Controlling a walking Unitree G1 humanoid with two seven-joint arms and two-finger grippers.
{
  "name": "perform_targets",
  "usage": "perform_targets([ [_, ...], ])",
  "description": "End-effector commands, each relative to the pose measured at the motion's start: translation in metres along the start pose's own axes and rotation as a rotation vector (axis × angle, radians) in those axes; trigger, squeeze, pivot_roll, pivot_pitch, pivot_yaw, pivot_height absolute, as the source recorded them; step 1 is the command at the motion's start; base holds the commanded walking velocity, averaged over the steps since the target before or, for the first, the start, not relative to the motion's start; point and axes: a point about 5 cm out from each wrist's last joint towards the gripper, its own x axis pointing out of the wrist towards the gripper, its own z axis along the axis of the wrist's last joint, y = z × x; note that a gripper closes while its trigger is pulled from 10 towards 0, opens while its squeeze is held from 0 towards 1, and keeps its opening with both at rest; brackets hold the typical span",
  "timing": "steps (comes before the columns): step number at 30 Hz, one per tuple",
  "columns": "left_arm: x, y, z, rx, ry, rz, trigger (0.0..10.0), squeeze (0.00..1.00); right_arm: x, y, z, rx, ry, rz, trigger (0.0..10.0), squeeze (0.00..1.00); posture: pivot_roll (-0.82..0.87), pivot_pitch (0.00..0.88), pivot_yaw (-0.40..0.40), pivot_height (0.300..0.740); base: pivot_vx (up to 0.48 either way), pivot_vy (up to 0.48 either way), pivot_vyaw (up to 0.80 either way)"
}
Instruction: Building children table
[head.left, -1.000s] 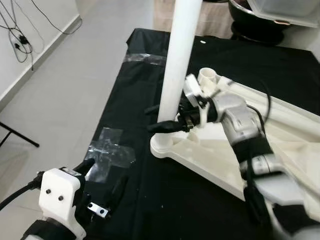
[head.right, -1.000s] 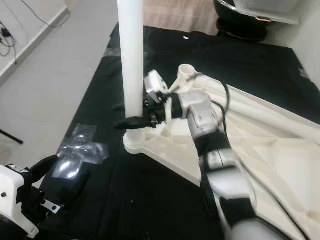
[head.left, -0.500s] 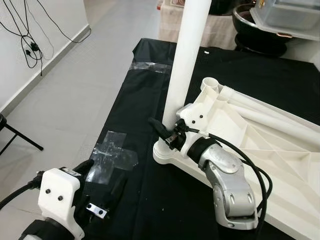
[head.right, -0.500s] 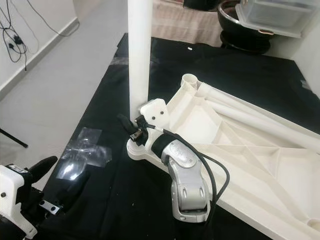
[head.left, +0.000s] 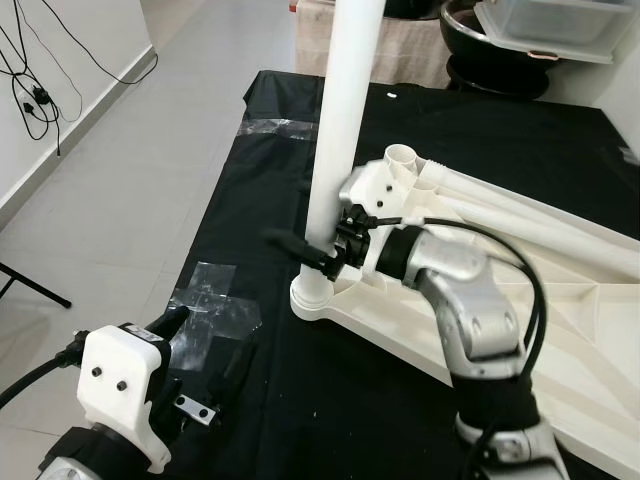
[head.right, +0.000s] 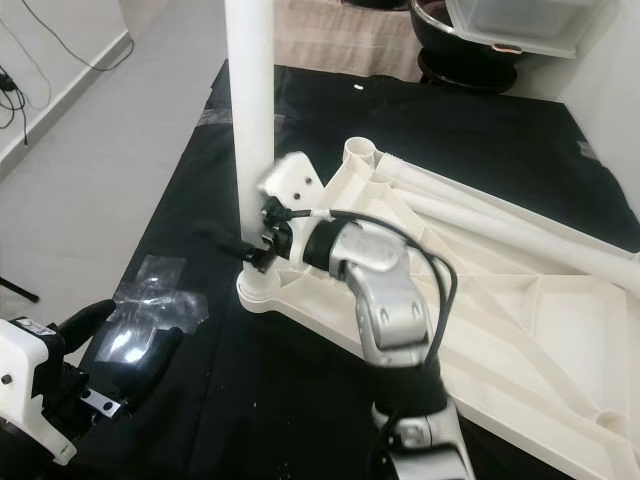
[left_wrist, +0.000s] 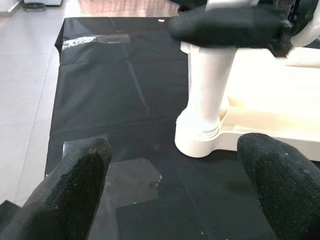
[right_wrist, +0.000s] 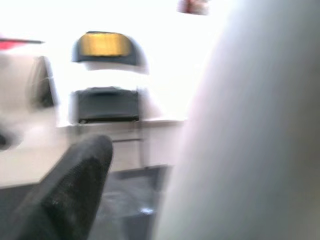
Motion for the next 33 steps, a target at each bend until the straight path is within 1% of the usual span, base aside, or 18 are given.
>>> perform_targets([
  [1,-0.002,-0.003,-0.003,-0.020,0.021,-0.007,10.0,0.00,0.001,0.002,-0.011,-0.002,0.034,0.161,10.0,0.00,0.21,0.230,-0.108,0.740,0.000,0.000,0.00],
  [2,-0.002,-0.003,-0.004,-0.021,0.022,-0.006,10.0,0.00,-0.001,0.001,-0.013,0.008,0.044,0.208,10.0,0.00,0.21,0.230,-0.108,0.740,0.000,0.000,0.00],
  [3,-0.002,-0.003,-0.004,-0.021,0.022,-0.006,10.0,0.00,-0.001,0.001,-0.013,0.008,0.044,0.208,10.0,0.00,0.21,0.230,-0.108,0.740,0.000,0.000,0.00],
  [5,-0.002,-0.003,-0.004,-0.023,0.022,-0.007,10.0,0.00,0.001,-0.009,-0.020,0.052,0.055,0.270,10.0,0.00,0.22,0.237,-0.113,0.740,0.000,0.000,0.00],
  [8,-0.003,-0.003,-0.004,-0.023,0.023,-0.003,10.0,0.00,0.006,-0.024,-0.018,0.126,0.004,0.302,10.0,0.00,0.23,0.247,-0.118,0.740,0.000,0.000,0.00],
  [9,-0.003,-0.003,-0.004,-0.023,0.023,-0.003,10.0,0.00,0.006,-0.024,-0.018,0.126,0.004,0.302,10.0,0.00,0.23,0.247,-0.118,0.740,0.000,0.000,0.00],
  [12,-0.004,-0.003,-0.005,-0.023,0.026,0.002,10.0,0.00,0.010,-0.032,-0.013,0.143,-0.027,0.336,10.0,0.00,0.25,0.259,-0.124,0.740,0.000,0.000,0.00],
  [13,-0.004,-0.003,-0.005,-0.023,0.026,0.002,10.0,0.00,0.010,-0.032,-0.013,0.143,-0.027,0.336,10.0,0.00,0.25,0.259,-0.124,0.740,0.000,0.000,0.00],
  [14,-0.005,-0.003,-0.005,-0.023,0.029,0.004,10.0,0.00,0.012,-0.038,-0.010,0.146,-0.037,0.367,10.0,0.00,0.25,0.266,-0.128,0.740,0.000,0.000,0.00],
  [15,-0.005,-0.003,-0.005,-0.023,0.029,0.004,10.0,0.00,0.012,-0.038,-0.010,0.146,-0.037,0.367,10.0,0.00,0.25,0.266,-0.128,0.740,0.000,0.000,0.00],
  [17,-0.007,-0.003,-0.006,-0.024,0.032,0.006,10.0,0.00,0.014,-0.044,-0.006,0.152,-0.045,0.419,9.9,0.00,0.25,0.267,-0.129,0.740,0.000,0.000,0.00],
  [18,-0.007,-0.003,-0.006,-0.024,0.032,0.006,10.0,0.00,0.014,-0.044,-0.006,0.152,-0.045,0.419,9.9,0.00,0.25,0.267,-0.129,0.740,0.000,0.000,0.00],
  [19,-0.007,-0.003,-0.006,-0.025,0.033,0.008,10.0,0.00,0.014,-0.045,-0.005,0.174,-0.047,0.451,4.6,0.00,0.26,0.270,-0.131,0.740,0.000,0.000,0.00],
  [20,-0.008,-0.003,-0.006,-0.025,0.034,0.010,10.0,0.00,0.013,-0.046,-0.005,0.181,-0.046,0.478,2.7,0.00,0.26,0.270,-0.131,0.740,0.000,0.000,0.00],
  [21,-0.008,-0.003,-0.006,-0.025,0.034,0.011,10.0,0.00,0.012,-0.047,-0.006,0.186,-0.038,0.499,2.7,0.00,0.26,0.271,-0.133,0.740,0.000,0.000,0.00],
  [23,-0.008,-0.003,-0.006,-0.025,0.034,0.011,10.0,0.00,0.012,-0.047,-0.006,0.186,-0.038,0.499,2.7,0.00,0.26,0.271,-0.133,0.740,0.000,0.000,0.00],
  [24,-0.008,-0.003,-0.006,-0.026,0.033,0.012,10.0,0.00,0.012,-0.048,-0.007,0.184,-0.028,0.514,0.0,0.00,0.26,0.271,-0.132,0.740,0.000,0.000,0.00],
  [33,-0.008,-0.004,-0.006,-0.027,0.033,0.013,10.0,0.00,0.009,-0.052,-0.008,0.188,-0.040,0.521,0.0,0.00,0.25,0.261,-0.130,0.740,0.000,0.000,0.00],
])
